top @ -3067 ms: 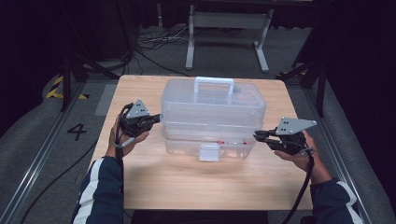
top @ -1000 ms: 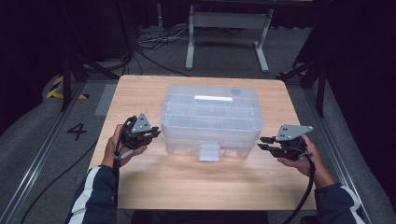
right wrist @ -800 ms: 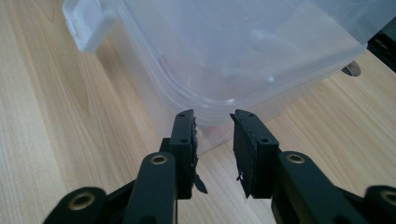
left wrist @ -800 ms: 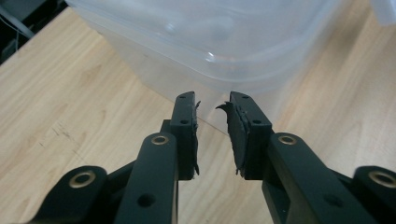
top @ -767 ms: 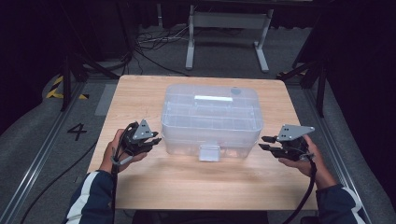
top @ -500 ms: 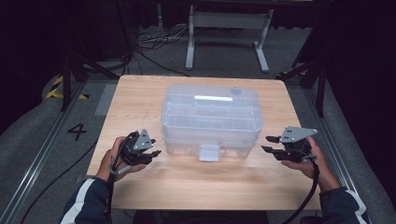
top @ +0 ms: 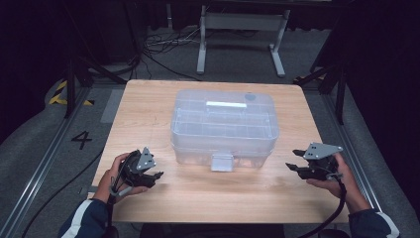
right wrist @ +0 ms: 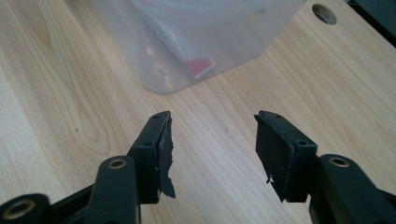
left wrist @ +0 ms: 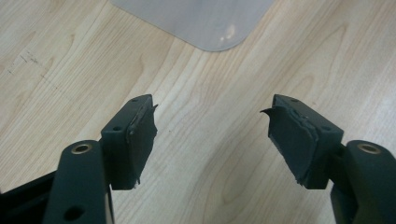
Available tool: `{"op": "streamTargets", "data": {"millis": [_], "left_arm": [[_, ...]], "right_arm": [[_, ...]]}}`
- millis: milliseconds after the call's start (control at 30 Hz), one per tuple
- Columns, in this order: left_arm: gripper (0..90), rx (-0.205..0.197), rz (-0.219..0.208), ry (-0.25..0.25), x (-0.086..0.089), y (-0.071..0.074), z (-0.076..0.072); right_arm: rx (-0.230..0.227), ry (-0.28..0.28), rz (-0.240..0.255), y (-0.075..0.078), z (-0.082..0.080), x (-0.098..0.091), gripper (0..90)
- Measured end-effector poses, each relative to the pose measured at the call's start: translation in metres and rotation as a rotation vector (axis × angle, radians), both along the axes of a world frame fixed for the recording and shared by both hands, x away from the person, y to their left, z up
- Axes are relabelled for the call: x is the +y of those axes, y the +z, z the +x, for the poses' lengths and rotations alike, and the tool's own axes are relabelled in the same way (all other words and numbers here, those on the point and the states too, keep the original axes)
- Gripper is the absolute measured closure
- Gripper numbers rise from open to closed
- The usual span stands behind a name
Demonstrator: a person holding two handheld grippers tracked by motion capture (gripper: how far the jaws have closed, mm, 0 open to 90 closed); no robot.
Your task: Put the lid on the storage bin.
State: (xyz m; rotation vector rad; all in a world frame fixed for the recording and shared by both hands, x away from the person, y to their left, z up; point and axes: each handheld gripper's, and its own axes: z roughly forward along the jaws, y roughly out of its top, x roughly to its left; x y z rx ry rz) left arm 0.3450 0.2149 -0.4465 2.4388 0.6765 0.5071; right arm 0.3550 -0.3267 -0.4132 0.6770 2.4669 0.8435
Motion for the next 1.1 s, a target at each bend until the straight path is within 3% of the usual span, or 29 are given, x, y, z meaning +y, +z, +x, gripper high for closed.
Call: {"op": "streamTargets", "data": {"millis": [200,433,667,900,1033,1100], "left_arm": [[28.4,0.001,0.005,0.003,0.005,-0.003,-0.005],[25.7,0.017,0.010,0.025,0.017,-0.012,-0.006],[24.7,0.044,-0.049,0.048,0.035,-0.018,-0.009],[22.8,0.071,-0.071,0.063,0.047,-0.023,-0.010],[21.8,0.096,-0.101,0.081,0.055,-0.028,-0.010],[21.1,0.112,-0.118,0.081,0.059,-0.030,-0.009]], "right_arm": [[0.012,-0.023,-0.021,-0.012,-0.004,-0.010,43.1],[0.033,-0.067,-0.006,-0.025,-0.009,-0.026,39.3],[0.045,-0.122,0.011,-0.037,-0.015,-0.040,37.6],[0.066,-0.162,0.038,-0.048,-0.020,-0.053,36.8],[0.081,-0.196,0.087,-0.055,-0.023,-0.060,35.4],[0.109,-0.209,0.143,-0.060,-0.026,-0.065,34.5]]}}
